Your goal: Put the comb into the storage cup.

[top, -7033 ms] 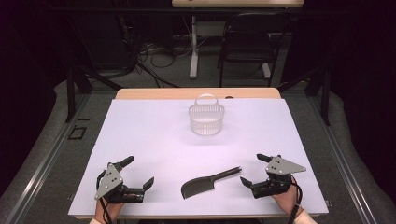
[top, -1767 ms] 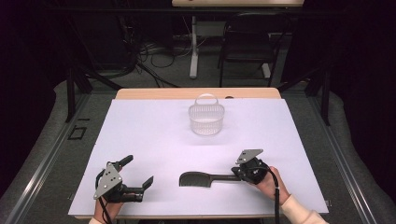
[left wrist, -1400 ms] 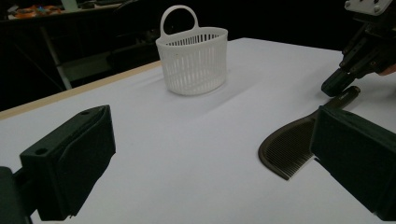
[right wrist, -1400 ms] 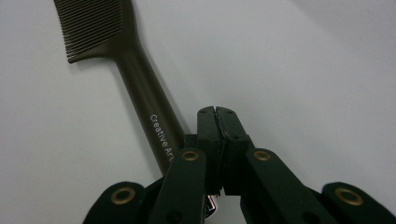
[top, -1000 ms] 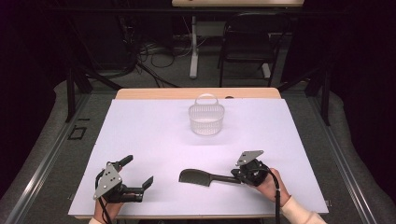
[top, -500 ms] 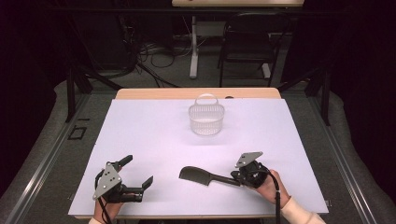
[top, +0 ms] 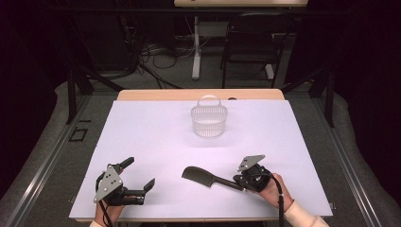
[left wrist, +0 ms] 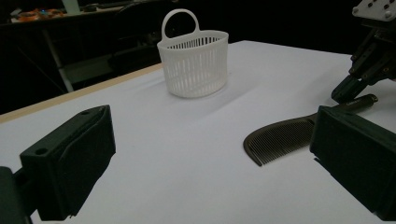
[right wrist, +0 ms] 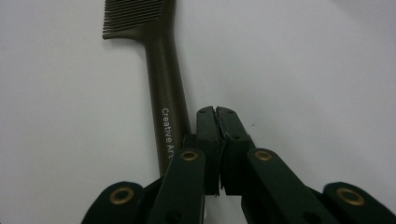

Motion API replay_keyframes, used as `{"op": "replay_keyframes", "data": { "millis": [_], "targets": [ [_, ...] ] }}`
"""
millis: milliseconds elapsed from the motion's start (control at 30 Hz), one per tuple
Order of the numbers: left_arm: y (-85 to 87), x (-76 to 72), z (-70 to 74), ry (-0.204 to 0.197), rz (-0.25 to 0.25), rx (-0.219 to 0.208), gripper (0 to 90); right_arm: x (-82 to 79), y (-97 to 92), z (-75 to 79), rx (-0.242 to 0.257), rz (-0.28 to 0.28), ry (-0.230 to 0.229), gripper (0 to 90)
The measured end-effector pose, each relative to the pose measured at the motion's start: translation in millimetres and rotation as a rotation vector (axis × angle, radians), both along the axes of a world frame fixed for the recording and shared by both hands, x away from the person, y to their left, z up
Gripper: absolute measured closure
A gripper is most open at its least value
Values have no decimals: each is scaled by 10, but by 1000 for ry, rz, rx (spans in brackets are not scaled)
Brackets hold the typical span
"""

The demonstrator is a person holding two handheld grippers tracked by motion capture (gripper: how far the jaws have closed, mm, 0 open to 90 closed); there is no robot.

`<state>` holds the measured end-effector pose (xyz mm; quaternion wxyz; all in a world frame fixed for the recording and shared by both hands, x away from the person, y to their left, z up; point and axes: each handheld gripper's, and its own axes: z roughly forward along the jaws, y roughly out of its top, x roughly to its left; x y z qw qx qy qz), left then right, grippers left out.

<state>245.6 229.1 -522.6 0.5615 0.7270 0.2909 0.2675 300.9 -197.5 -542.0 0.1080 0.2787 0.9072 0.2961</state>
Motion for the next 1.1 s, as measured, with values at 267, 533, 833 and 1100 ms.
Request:
{"op": "replay_keyframes", "data": {
  "millis": [267, 533, 833, 1100],
  "targets": [
    [5, 3, 1, -2, 0, 0, 1, -5, 0, 5, -4, -5, 0, 859],
    [11, 7, 0, -1, 0, -1, 1, 1, -62, 87, 15, -41, -14, 700],
    [2, 7, -2, 1, 1, 0, 1, -26, -103, 260, 9, -58, -54, 554],
    [10, 8, -2, -2, 1, -1, 1, -65, -22, 336, -34, -24, -48, 387]
  ]
}}
